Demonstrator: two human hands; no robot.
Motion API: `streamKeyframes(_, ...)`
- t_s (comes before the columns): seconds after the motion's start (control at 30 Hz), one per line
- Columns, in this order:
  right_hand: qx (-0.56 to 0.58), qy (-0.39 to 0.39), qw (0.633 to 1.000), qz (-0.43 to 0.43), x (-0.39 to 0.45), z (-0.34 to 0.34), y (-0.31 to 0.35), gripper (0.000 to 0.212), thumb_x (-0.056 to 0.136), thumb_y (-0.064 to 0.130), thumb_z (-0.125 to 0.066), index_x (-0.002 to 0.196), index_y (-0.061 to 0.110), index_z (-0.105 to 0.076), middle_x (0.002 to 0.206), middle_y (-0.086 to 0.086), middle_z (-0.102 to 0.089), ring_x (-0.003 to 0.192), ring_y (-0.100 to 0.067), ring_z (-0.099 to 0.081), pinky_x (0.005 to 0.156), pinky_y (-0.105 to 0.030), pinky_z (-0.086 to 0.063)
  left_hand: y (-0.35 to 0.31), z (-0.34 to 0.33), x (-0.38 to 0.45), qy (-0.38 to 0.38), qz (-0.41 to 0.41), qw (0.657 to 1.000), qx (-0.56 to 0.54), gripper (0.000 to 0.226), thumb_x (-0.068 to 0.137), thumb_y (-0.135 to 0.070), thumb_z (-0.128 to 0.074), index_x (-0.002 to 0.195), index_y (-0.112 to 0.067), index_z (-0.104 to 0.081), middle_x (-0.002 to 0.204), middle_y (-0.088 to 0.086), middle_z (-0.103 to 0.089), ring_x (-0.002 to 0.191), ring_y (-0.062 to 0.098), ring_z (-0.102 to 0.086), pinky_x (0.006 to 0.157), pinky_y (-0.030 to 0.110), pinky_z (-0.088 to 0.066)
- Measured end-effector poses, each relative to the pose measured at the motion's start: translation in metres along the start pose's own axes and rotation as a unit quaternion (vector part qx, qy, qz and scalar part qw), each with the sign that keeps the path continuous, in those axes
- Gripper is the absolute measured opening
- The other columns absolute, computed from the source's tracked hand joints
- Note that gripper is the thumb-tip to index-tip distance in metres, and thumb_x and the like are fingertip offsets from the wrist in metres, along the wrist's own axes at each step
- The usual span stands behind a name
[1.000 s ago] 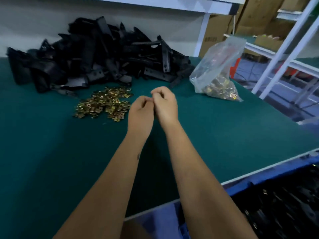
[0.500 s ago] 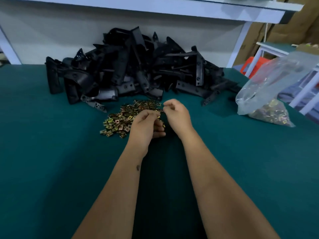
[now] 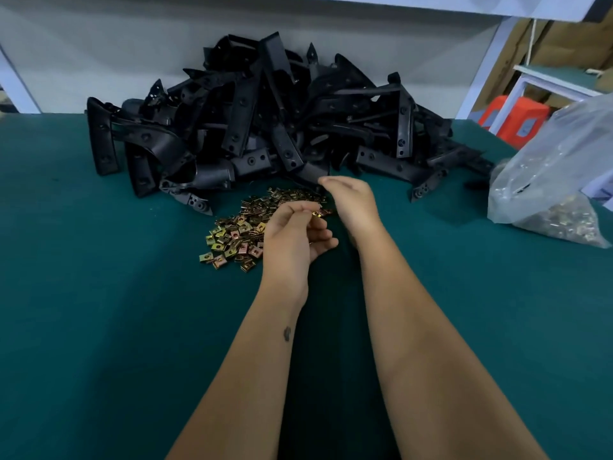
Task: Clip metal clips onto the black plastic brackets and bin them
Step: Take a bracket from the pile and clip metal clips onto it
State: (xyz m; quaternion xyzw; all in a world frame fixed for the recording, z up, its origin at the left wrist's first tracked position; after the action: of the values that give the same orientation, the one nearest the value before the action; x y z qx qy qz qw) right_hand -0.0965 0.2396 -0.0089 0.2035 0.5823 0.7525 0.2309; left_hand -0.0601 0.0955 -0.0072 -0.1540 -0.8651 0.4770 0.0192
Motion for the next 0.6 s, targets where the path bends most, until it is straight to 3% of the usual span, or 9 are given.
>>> streamKeyframes(0.1, 0.116, -0.116, 0.986, 0.032, -0.013, 0.018, 0.004, 0.011, 0.087, 0.019, -0.068, 0.083, 0.025, -0.076, 0.09, 0.011, -0.074, 0.083, 0.009, -0.064, 0.07, -0.005, -0.043, -0.003, 0.001, -0.003, 0.002, -0.01, 1.0, 0.002, 0.026, 0.1, 0.0, -0.042, 0.086, -0.006, -0.062, 0.06, 0.002, -0.058, 0.05, 0.012, -0.057, 0.051, 0.024, -0.053)
streamKeyframes(0.23, 0.204, -0.242, 0.948, 0.025, -0.035, 0.039, -0.002, 0.015, 0.083, 0.004, -0.071, 0.076, 0.017, -0.069, 0.071, 0.008, -0.063, 0.062, 0.0, -0.057, 0.059, -0.008, -0.043, -0.009, 0.006, -0.006, -0.01, -0.029, 1.0, 0.006, 0.027, 0.1, 0.002, -0.04, 0.084, -0.007, -0.06, 0.058, 0.001, -0.056, 0.047, 0.011, -0.055, 0.05, 0.024, -0.053)
streamKeyframes(0.33, 0.217, -0.26, 0.941, 0.014, -0.052, 0.042, -0.005, 0.024, 0.082, -0.001, -0.068, 0.084, 0.018, -0.054, 0.074, 0.005, -0.048, 0.062, -0.007, -0.045, 0.056, -0.01, -0.042, -0.011, 0.011, -0.009, -0.024, -0.035, 0.999, 0.009, 0.029, 0.1, 0.002, -0.04, 0.084, -0.008, -0.061, 0.061, 0.002, -0.057, 0.051, 0.011, -0.056, 0.052, 0.024, -0.053)
streamKeyframes(0.47, 0.262, -0.286, 0.922, 0.014, -0.077, 0.042, -0.004, 0.026, 0.088, 0.0, -0.065, 0.106, 0.017, -0.058, 0.085, 0.005, -0.053, 0.067, 0.0, -0.051, 0.062, -0.006, -0.043, -0.016, 0.018, -0.013, -0.025, -0.039, 0.999, 0.009, 0.028, 0.1, 0.0, -0.042, 0.084, -0.009, -0.064, 0.066, 0.002, -0.064, 0.061, 0.013, -0.063, 0.06, 0.026, -0.057)
streamKeyframes(0.6, 0.09, -0.275, 0.942, 0.171, -0.108, 0.031, 0.024, 0.021, 0.088, 0.004, -0.066, 0.106, 0.016, -0.066, 0.099, 0.006, -0.057, 0.091, -0.009, -0.058, 0.082, -0.012, -0.046, -0.019, 0.022, -0.013, -0.012, -0.027, 0.999, 0.018, 0.019, 0.099, -0.005, -0.05, 0.099, -0.008, -0.069, 0.097, 0.011, -0.073, 0.088, 0.02, -0.07, 0.074, 0.028, -0.06)
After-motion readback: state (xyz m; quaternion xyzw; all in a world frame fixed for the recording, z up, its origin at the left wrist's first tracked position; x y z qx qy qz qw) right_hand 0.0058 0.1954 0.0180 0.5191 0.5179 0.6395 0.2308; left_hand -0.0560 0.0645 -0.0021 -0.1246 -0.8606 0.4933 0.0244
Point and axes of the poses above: each hand's wrist, its own x-axis towards the middle knuckle, its own z-axis out of the back of the hand, y = z × x, the point moved 5 cm from there along x, towards the middle knuckle
